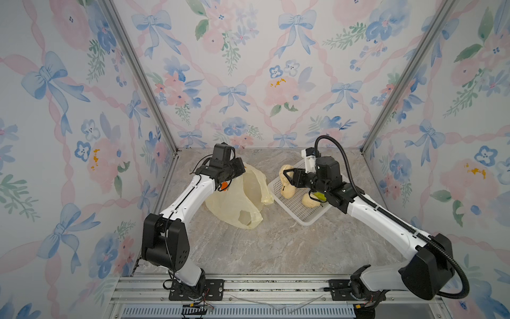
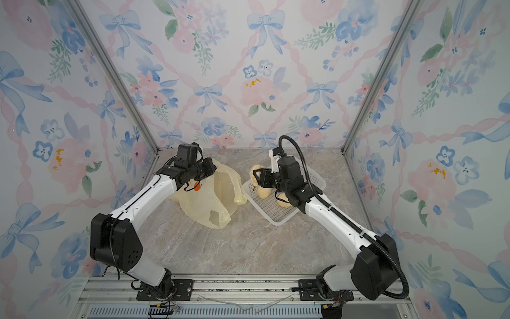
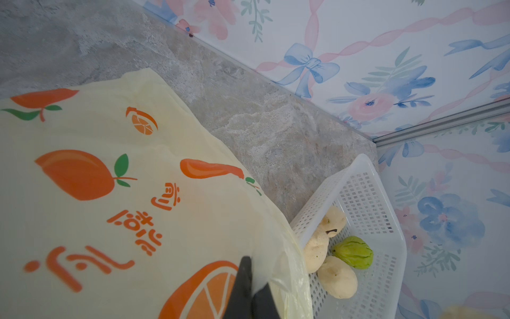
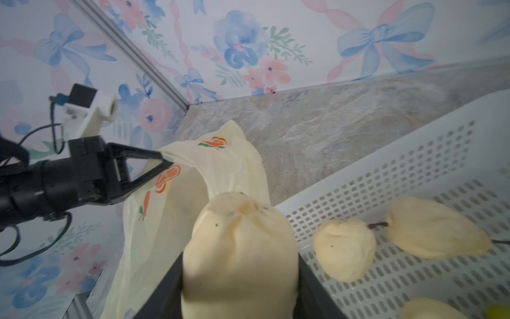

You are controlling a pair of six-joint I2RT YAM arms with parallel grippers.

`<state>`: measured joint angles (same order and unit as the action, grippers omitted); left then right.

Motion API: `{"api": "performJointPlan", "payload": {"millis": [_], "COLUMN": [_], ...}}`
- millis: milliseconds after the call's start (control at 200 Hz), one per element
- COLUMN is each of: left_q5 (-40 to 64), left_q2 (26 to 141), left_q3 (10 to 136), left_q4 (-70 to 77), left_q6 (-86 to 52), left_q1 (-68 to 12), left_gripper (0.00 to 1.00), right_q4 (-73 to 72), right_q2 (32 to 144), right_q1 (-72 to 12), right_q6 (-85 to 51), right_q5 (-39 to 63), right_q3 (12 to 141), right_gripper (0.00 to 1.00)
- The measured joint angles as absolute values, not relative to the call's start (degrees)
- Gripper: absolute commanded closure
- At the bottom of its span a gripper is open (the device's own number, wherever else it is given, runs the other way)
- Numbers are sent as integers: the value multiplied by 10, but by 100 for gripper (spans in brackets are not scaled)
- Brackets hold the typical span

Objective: Place the pears into plastic bags & tie knots
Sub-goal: Pick up the pear from the basket, then place the pear in the plastic bag.

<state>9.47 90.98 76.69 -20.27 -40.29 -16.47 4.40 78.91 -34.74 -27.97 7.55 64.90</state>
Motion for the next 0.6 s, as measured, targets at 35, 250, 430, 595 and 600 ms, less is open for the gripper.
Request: {"api": "performJointPlan", "payload": {"millis": [35,250,430,595,600], "left_q5": [95,106,116,125,125], "left_q2": [909,901,897,894,894], "left_q3": [766,754,749,746,746], "left_q4": [-203,-204,-204,-204,-204], "left_q6": [-401,-392,-390,-390,-390], "left_q1": [-164,-157,-157,-157,-157], "left_gripper": [100,100,100,100,100], "right_q4": [29,-83,-185,-257,-260], "right_q2": [792,877,991,1079,1083], "right_q1": [-373,-470,-508,-529,-530], "right_q6": [-277,-242,-223,-211,-211], "right_q5": [75,57,9,-38,-40], "right_q3": [645,626,621,639,641], "right_gripper": [59,60,60,61,61]}}
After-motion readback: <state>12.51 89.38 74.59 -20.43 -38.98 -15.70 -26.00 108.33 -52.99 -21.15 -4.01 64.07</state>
